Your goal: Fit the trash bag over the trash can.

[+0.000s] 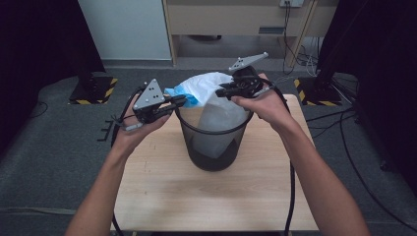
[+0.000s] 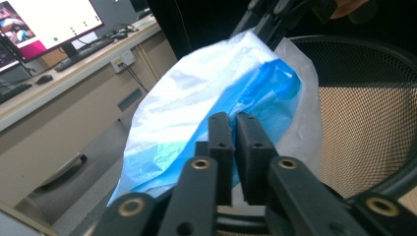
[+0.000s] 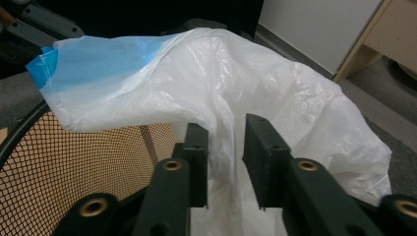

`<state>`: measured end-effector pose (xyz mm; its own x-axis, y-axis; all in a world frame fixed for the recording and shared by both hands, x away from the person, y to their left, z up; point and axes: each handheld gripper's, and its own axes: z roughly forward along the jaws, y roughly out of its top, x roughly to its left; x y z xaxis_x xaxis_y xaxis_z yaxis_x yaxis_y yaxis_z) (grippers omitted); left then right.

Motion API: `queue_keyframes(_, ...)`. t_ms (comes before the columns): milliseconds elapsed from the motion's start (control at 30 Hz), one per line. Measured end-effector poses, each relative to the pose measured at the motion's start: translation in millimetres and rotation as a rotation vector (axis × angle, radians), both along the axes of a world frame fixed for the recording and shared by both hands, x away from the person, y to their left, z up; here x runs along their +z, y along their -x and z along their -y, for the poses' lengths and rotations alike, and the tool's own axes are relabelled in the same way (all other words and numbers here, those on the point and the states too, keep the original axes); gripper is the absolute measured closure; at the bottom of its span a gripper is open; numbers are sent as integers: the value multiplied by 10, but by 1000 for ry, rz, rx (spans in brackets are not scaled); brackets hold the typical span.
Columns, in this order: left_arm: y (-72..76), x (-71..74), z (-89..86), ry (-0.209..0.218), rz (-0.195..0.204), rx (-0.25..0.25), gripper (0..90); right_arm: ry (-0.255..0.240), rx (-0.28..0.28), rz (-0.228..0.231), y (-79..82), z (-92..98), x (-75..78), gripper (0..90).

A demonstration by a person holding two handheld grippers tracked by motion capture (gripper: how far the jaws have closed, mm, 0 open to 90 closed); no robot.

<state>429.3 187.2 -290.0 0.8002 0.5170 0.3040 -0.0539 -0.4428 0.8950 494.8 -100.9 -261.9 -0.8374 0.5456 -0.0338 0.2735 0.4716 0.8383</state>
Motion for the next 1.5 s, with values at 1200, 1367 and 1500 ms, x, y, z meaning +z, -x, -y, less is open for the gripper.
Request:
queue_keyframes(1200, 42, -104, -190, 80, -38, 79, 900, 60, 28, -13, 56, 155, -77, 890)
queue_keyframes(1367, 35, -100, -254, 107, -46, 89, 900, 54, 21, -12, 61, 210, -72, 874)
queue_keyframes(1500, 29, -118, -261, 106, -48, 91, 900, 61, 26, -16, 73, 224, -70, 896)
